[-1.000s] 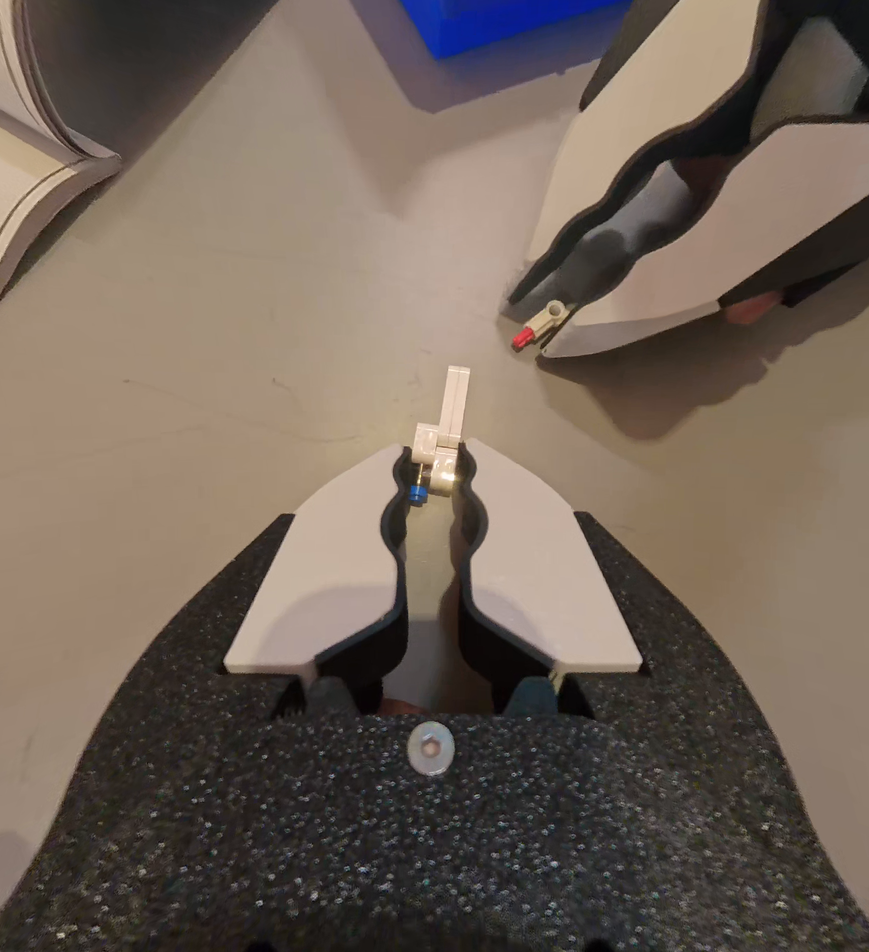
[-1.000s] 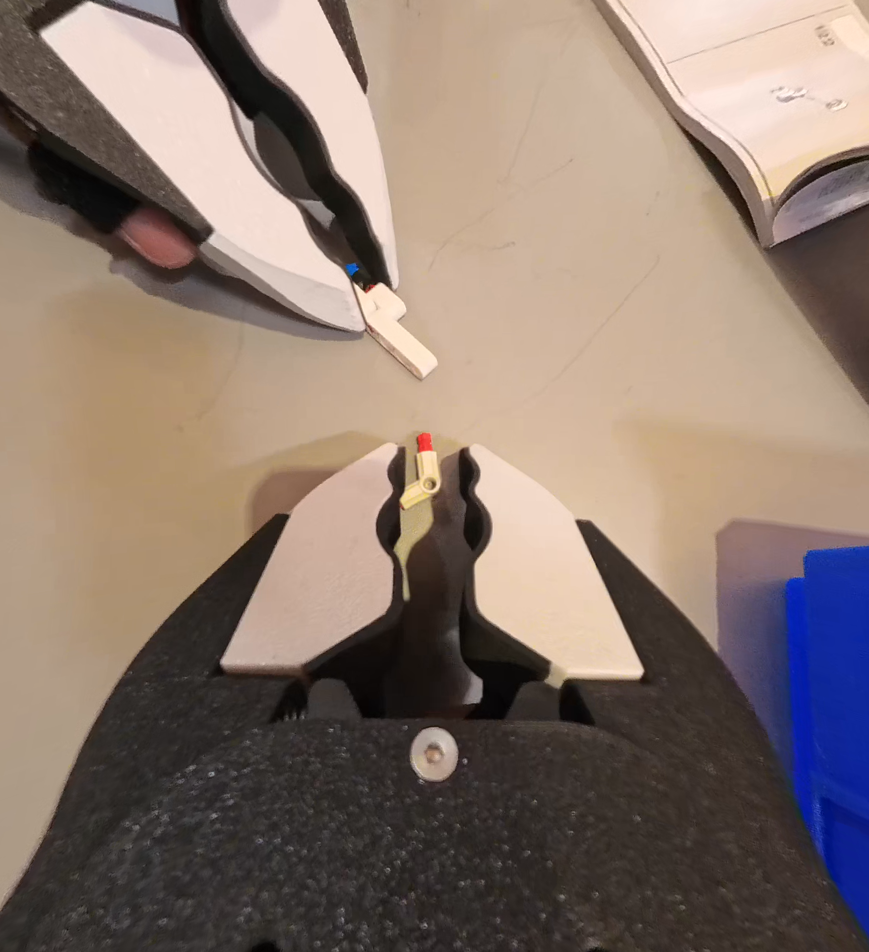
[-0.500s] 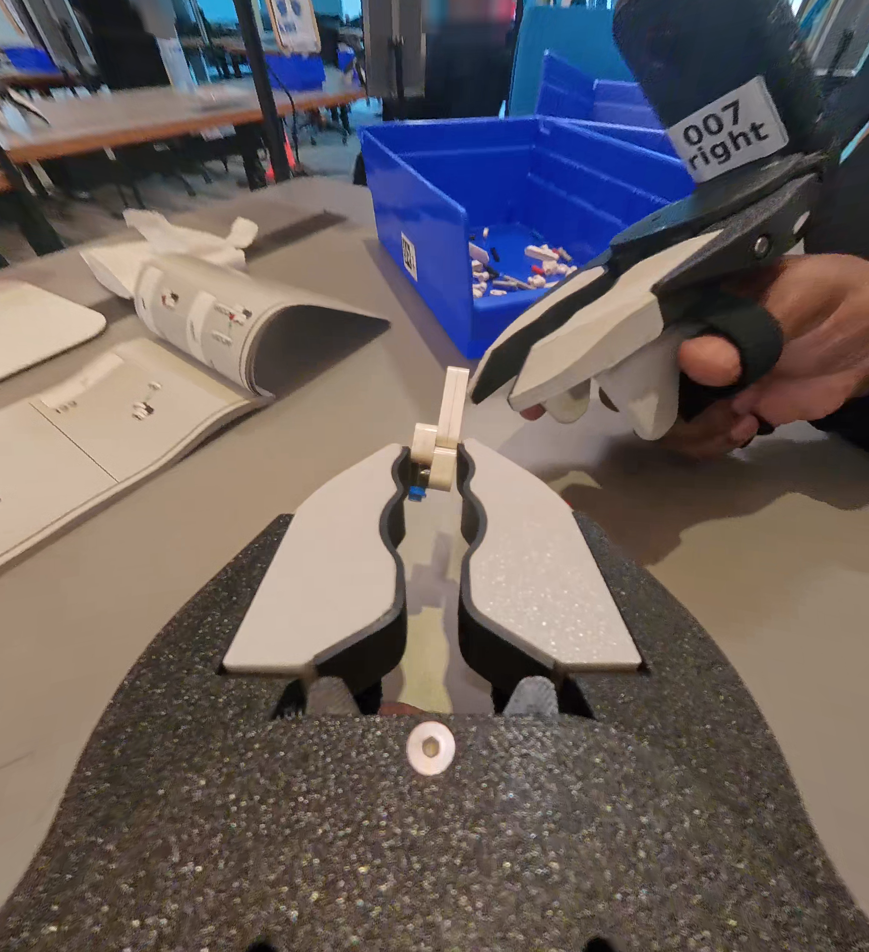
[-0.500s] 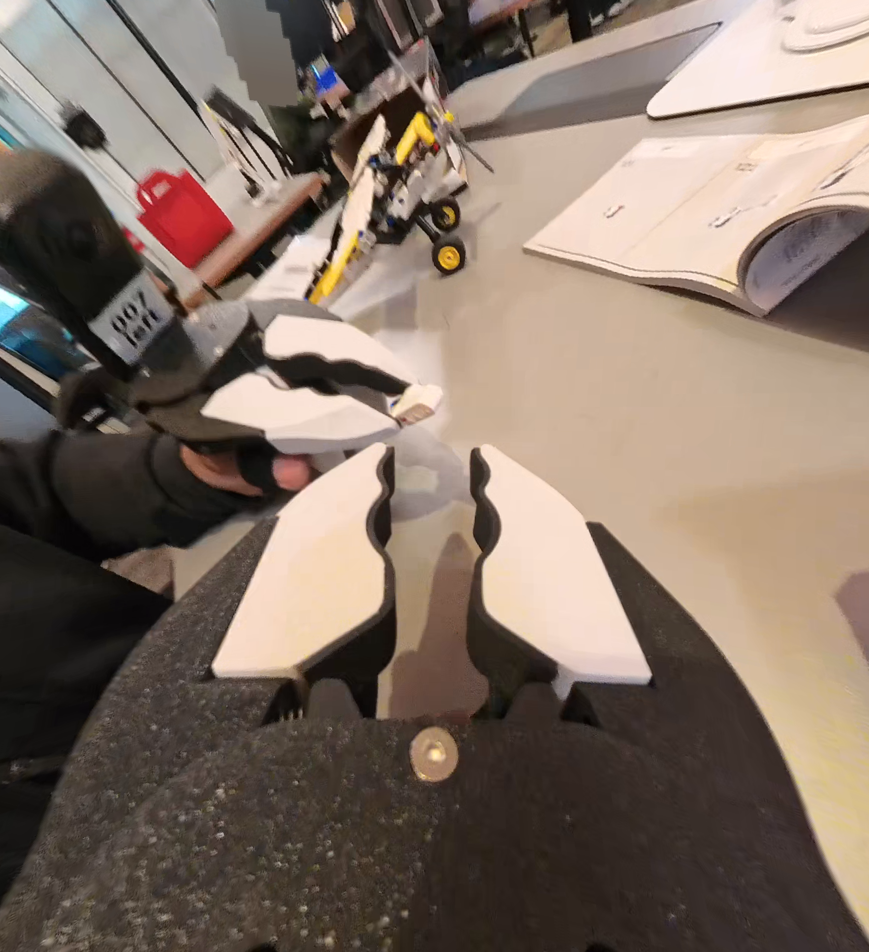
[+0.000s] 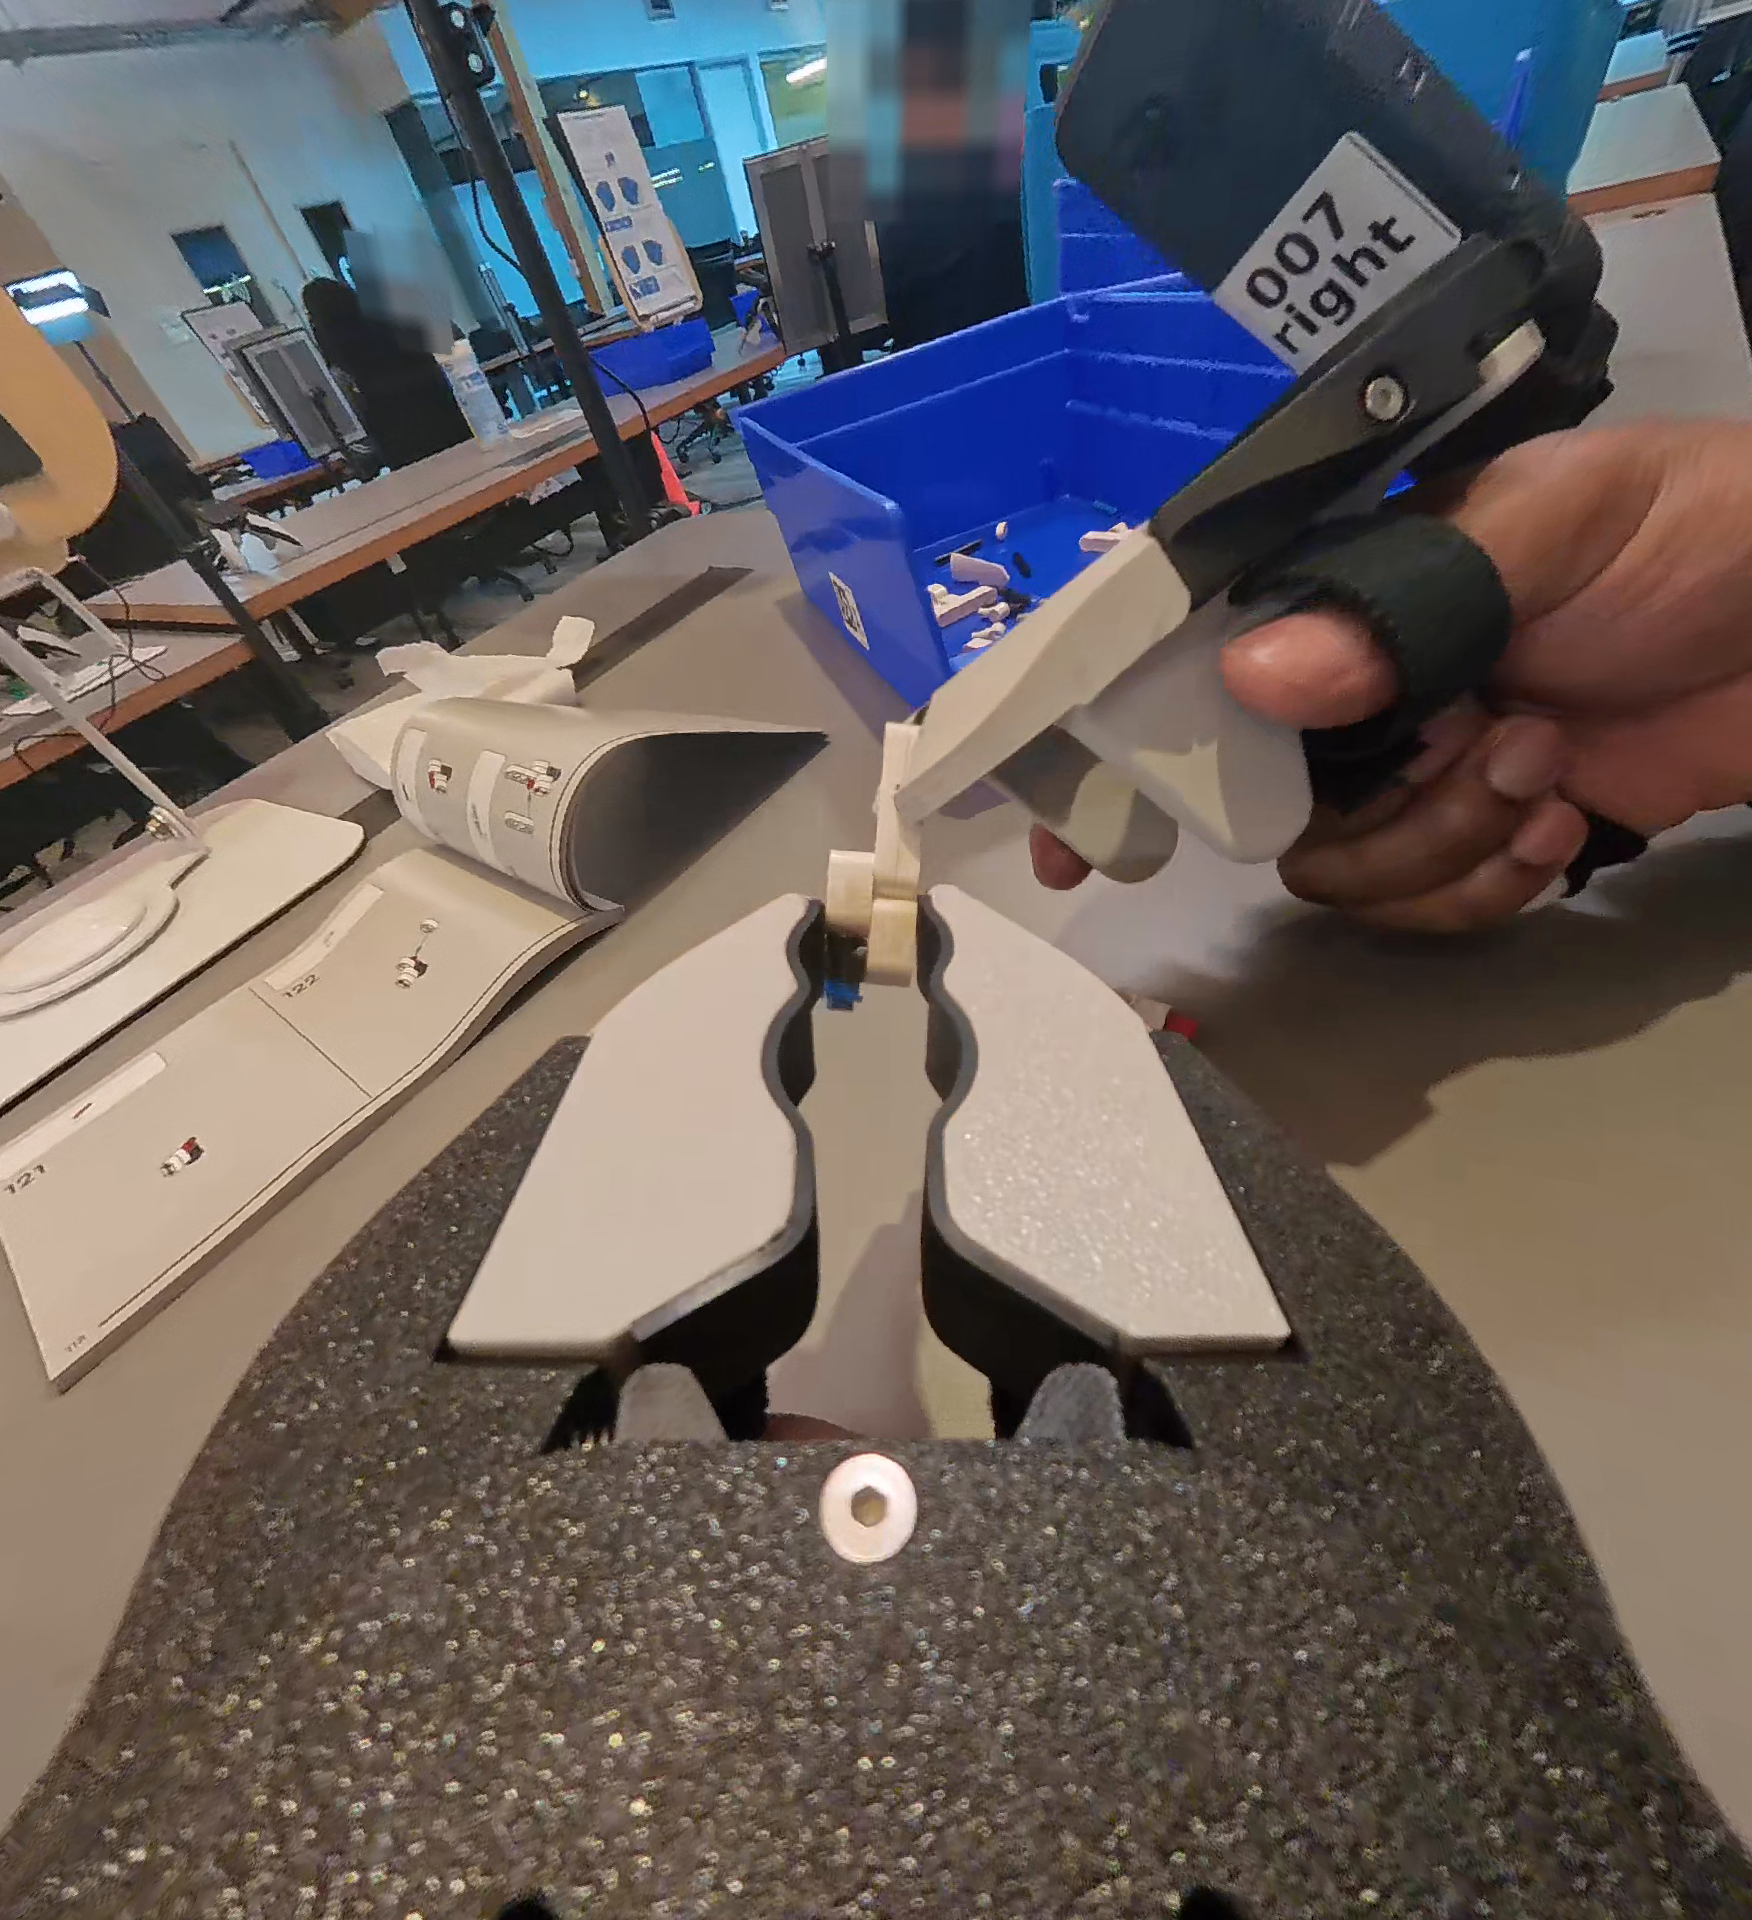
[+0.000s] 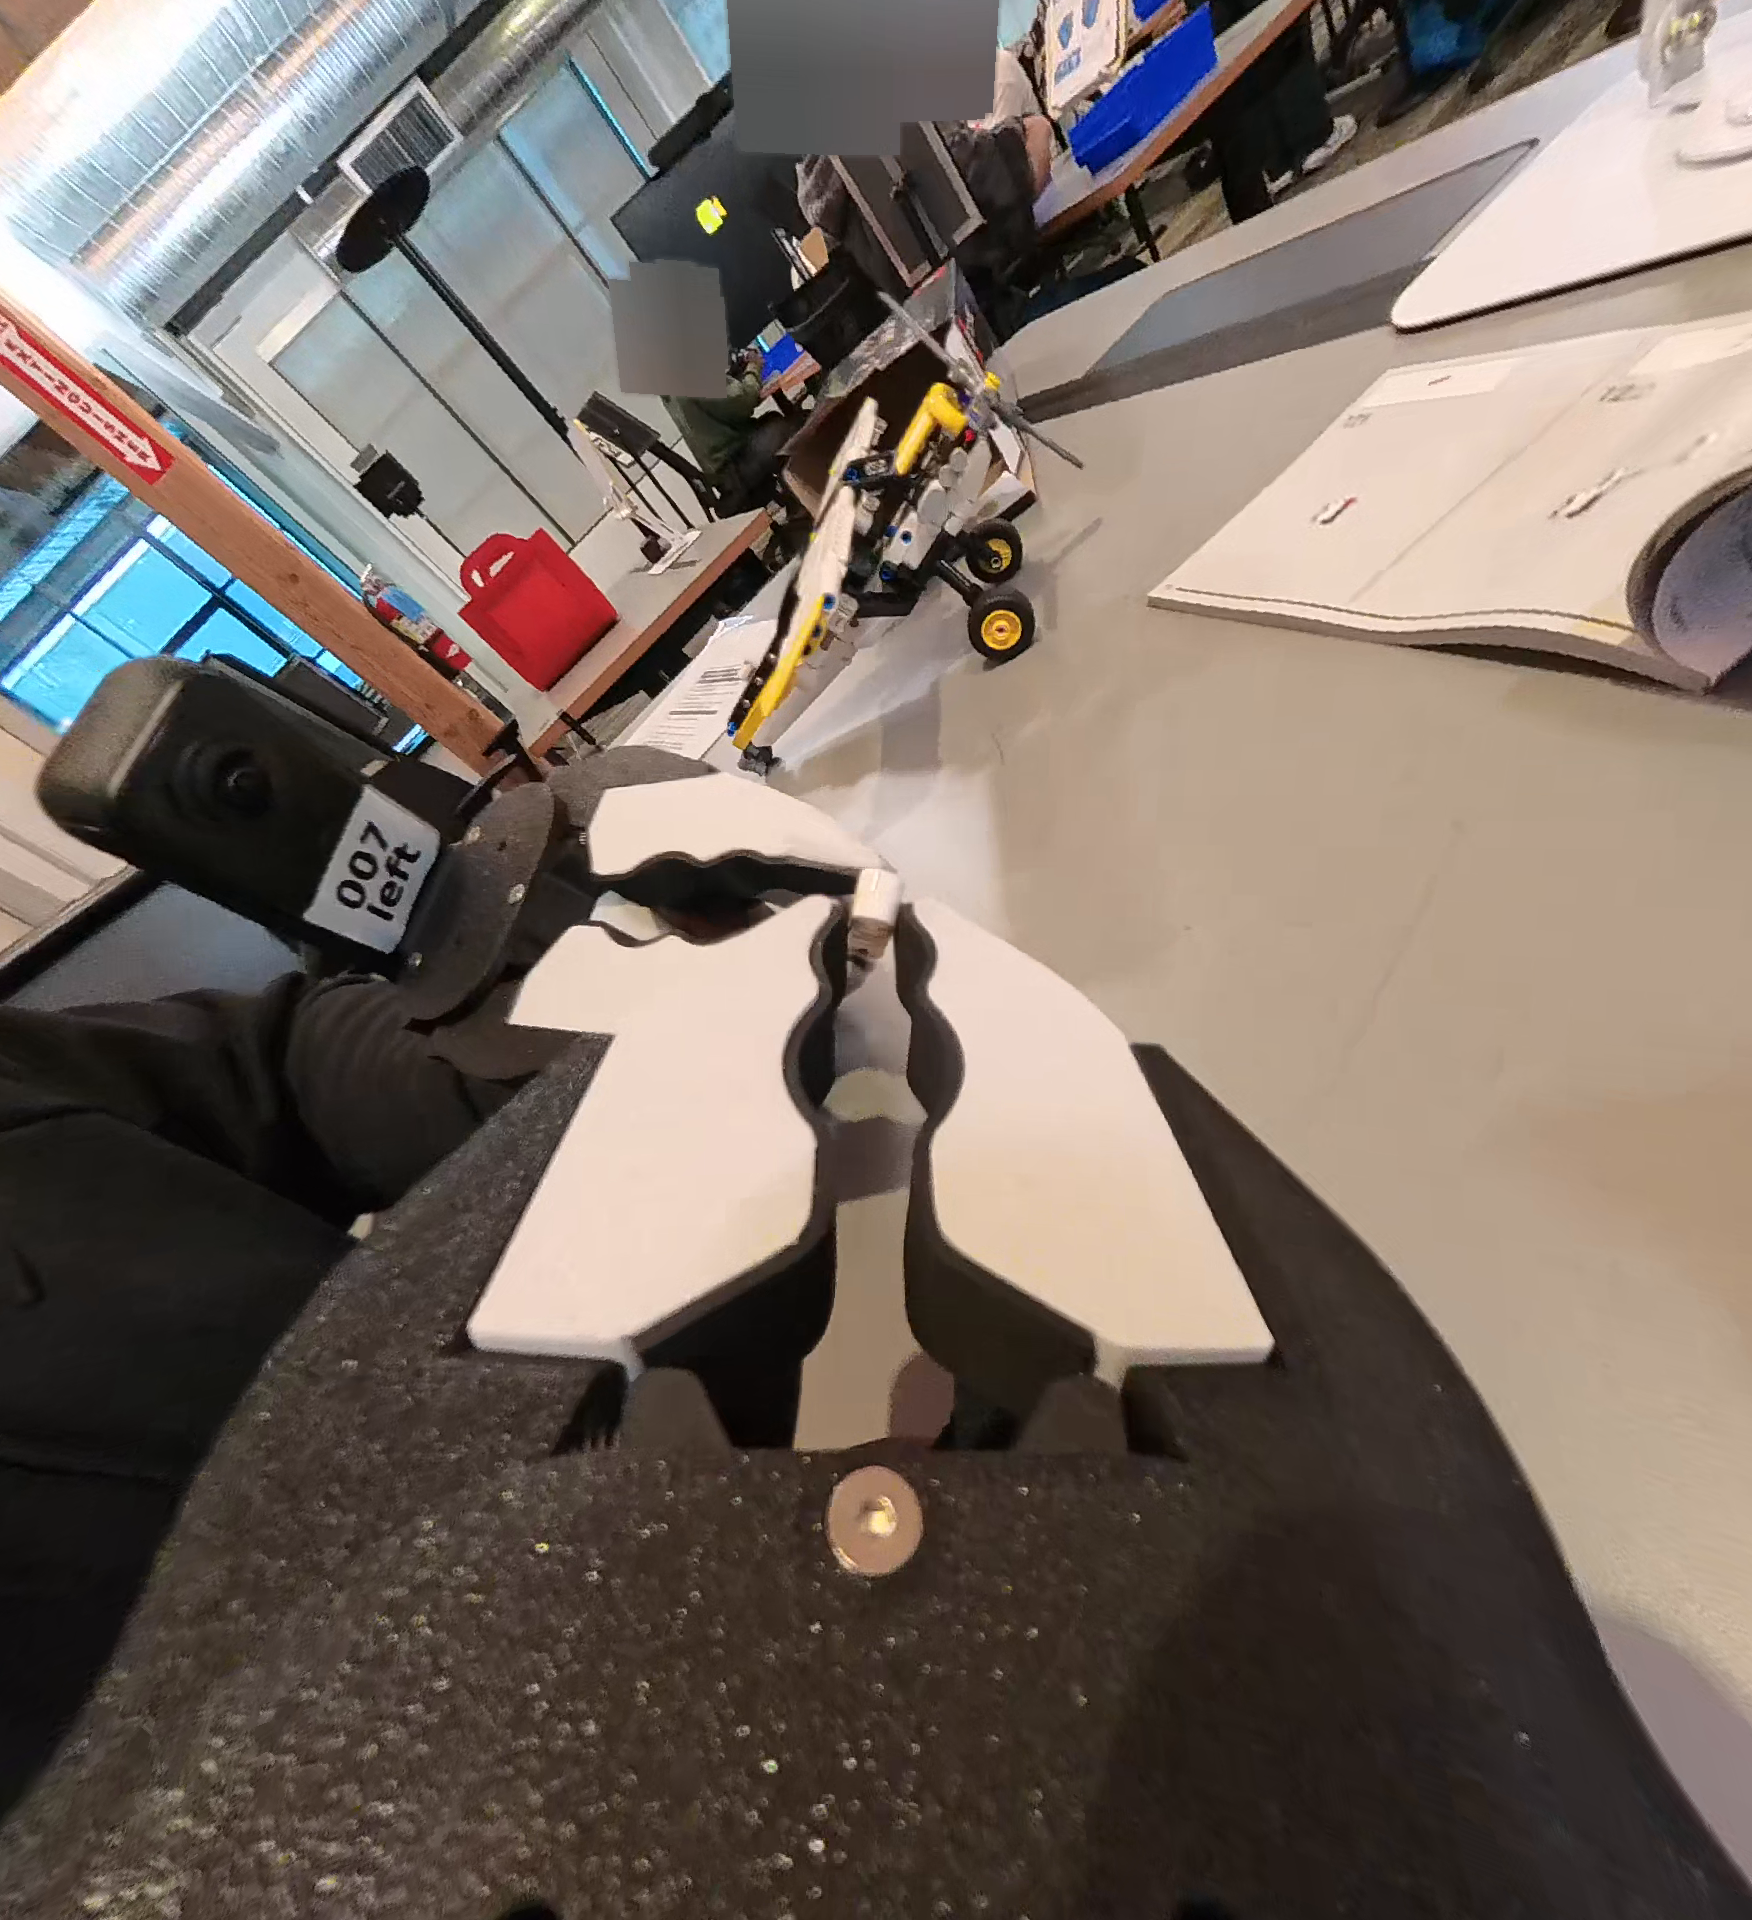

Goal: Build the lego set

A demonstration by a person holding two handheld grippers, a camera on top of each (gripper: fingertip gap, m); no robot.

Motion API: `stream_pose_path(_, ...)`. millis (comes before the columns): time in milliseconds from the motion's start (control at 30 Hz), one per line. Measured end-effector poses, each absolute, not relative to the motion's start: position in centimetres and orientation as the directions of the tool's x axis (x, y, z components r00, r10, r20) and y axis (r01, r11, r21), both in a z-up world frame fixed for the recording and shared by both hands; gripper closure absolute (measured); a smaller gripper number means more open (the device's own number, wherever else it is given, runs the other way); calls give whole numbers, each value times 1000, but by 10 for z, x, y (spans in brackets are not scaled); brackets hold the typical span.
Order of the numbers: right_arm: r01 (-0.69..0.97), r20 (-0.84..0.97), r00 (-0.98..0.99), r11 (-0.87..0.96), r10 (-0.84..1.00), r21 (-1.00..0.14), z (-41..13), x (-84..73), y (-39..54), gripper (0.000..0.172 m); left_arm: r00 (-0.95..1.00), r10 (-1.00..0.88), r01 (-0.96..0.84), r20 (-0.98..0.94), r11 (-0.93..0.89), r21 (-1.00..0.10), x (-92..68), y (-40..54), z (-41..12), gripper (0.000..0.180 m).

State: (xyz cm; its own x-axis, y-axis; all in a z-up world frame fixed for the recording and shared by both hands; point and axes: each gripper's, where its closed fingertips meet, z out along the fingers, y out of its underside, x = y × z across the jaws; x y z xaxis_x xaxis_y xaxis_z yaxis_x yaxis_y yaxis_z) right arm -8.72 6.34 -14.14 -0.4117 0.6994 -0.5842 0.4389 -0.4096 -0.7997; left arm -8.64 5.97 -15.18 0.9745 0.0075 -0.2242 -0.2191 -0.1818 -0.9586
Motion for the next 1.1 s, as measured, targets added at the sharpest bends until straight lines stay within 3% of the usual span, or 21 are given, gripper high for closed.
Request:
stream_pose_path(133, 419, -501, -485, -312, 717, -853, -138, -82, 60, 164, 978, -68, -206, -197, -164, -965, -81, 58, -148, 156)
stream_pose_path(267, 381, -370, -624, -145, 688, -913, -133, -70, 51, 164, 960, -271, -111, -75, -122, -986, -65, 50, -134, 152)
stream_pose_path(367, 334, -268, -718, -19, 642, -942, -133, -59, 45, 164, 924, -381, -50, 22, -180, -982, -54, 45, -136, 152)
stream_pose_path(500, 291, -202, -795, 67, 572, -954, -131, -49, 36, 164, 906, -423, -95, 15, -239, -966, -45, 44, -148, 156)
stream_pose_path(667, 298, -223, -783, 36, 581, -954, -134, -54, 33, 164, 907, -417, -58, 57, -257, -965, -41, 46, -150, 172)
stream_pose_path(900, 295, -266, -718, -65, 644, -953, -133, -58, 45, 155, 803, -440, 324, 402, -244, -914, -53, 45, -131, 173)
stream_pose_path(1100, 331, -271, -722, -26, 637, -943, -139, -57, 27, 148, 703, -490, 489, 516, -194, -850, -53, 45, -117, 173)
